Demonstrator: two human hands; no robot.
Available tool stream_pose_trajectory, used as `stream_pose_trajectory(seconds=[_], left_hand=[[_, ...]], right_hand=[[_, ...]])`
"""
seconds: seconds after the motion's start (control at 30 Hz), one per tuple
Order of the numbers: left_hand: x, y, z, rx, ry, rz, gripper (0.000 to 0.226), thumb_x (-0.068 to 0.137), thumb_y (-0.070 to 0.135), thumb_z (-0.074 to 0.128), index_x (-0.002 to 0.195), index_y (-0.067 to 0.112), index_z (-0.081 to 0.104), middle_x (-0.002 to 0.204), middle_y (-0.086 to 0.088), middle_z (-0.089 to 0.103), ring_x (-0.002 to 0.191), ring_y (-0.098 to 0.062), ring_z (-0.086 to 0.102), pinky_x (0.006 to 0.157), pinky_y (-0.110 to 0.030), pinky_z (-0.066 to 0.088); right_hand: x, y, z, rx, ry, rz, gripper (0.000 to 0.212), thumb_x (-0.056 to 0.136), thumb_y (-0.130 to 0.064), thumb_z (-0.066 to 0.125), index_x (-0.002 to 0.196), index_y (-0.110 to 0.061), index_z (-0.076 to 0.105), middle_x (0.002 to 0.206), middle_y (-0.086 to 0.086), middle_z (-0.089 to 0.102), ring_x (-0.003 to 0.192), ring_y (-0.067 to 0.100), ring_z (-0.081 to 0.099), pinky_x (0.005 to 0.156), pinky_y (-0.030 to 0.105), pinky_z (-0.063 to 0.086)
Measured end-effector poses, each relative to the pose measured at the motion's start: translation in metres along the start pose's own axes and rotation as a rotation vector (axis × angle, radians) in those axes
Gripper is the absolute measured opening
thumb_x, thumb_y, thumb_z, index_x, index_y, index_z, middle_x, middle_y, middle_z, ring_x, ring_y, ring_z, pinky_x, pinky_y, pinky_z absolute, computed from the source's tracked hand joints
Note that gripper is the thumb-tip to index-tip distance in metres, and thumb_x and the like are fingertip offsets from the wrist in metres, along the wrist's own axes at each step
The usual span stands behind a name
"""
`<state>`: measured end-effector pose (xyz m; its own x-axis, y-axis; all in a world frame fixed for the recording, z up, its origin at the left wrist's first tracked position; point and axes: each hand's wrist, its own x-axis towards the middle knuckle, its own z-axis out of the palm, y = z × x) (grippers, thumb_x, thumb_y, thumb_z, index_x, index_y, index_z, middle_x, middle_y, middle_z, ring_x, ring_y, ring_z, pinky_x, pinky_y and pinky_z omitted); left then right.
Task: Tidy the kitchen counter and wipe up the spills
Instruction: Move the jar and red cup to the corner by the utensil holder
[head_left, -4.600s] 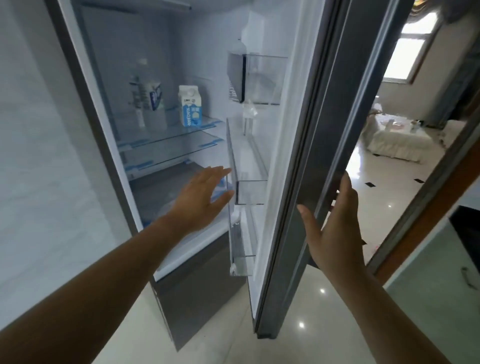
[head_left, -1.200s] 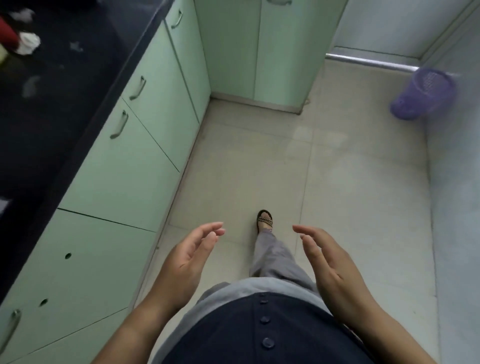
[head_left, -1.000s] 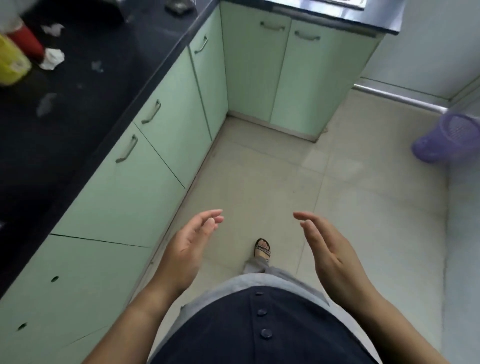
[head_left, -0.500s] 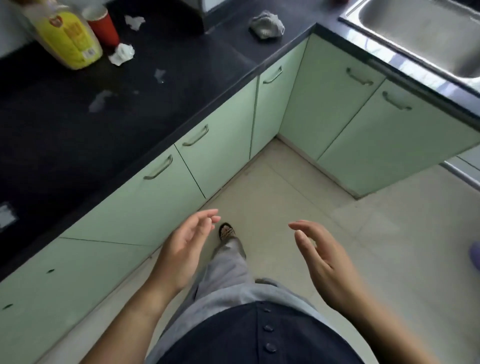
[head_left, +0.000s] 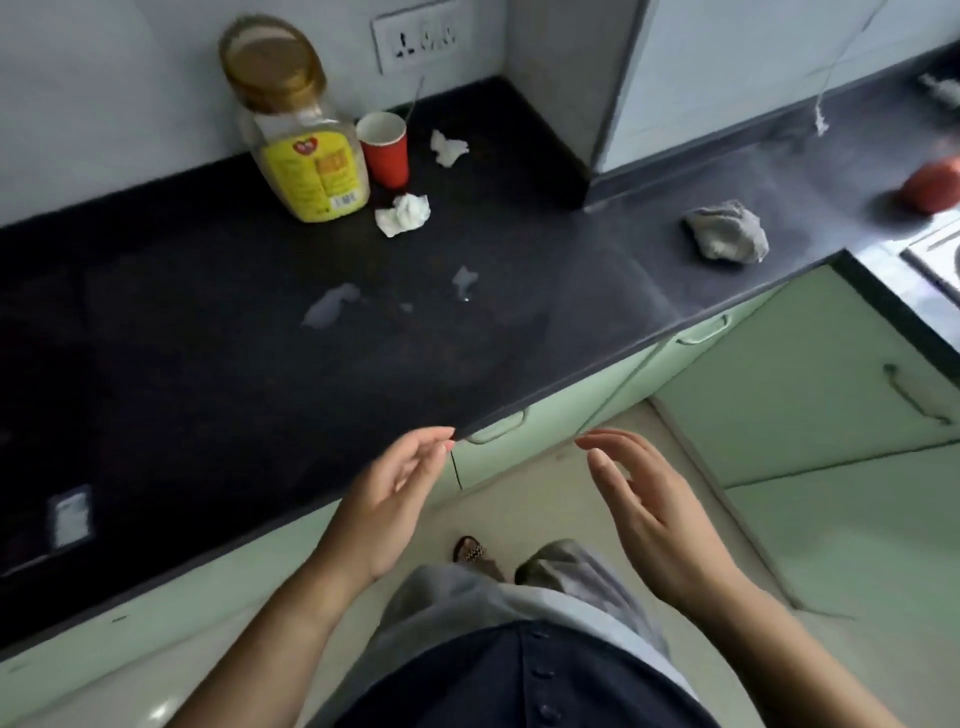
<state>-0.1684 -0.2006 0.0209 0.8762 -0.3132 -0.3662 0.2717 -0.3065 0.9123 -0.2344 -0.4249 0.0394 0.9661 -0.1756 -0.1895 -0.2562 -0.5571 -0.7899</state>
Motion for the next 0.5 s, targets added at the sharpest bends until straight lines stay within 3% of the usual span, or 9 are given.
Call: stream_pose_trajectory(seconds=[0.17,0.3,0.43,0.5], left_hand=[[0.032,0.014,-0.033,-0.040,0.174,-0.011,0.038,0.081,0.048,0.041,0.110,0.033,0.060,0.110,0.013,0.065,0.103,0.005,0.058,0.079,-0.003,0.041],[0.067,0.027,-0.066,-0.051,0.352,0.000,0.033,0.081,0.046,0.042,0.107,0.034,0.060,0.108,0.014,0.065,0.101,0.005,0.059,0.077,-0.002,0.040],[0.109,0.047,-0.090,0.012,0.481,0.006,0.022,0.091,0.036,0.045,0.108,0.034,0.059,0.109,0.016,0.064,0.104,0.006,0.057,0.082,-0.003,0.040],[0.133,0.062,-0.101,0.055,0.499,0.012,0.019,0.092,0.036,0.046,0.107,0.038,0.058,0.112,0.017,0.063,0.106,0.006,0.056,0.084,-0.005,0.041]], right_hand=[[0.072,-0.020,0.007,-0.016,-0.119,-0.076,0.055,0.080,-0.067,0.027,0.109,-0.032,0.059,0.118,-0.020,0.053,0.110,-0.004,0.051,0.094,0.026,0.044],[0.135,-0.042,0.013,-0.039,-0.246,-0.161,0.036,0.084,-0.066,0.029,0.099,-0.046,0.054,0.118,-0.021,0.052,0.110,-0.005,0.050,0.092,0.023,0.045],[0.215,-0.071,0.006,-0.064,-0.335,-0.270,0.048,0.084,-0.059,0.034,0.110,-0.028,0.059,0.122,-0.012,0.052,0.111,0.005,0.052,0.095,0.031,0.047],[0.256,-0.085,0.003,-0.078,-0.352,-0.329,0.051,0.084,-0.059,0.036,0.114,-0.024,0.059,0.122,-0.010,0.052,0.108,0.005,0.053,0.091,0.024,0.046]])
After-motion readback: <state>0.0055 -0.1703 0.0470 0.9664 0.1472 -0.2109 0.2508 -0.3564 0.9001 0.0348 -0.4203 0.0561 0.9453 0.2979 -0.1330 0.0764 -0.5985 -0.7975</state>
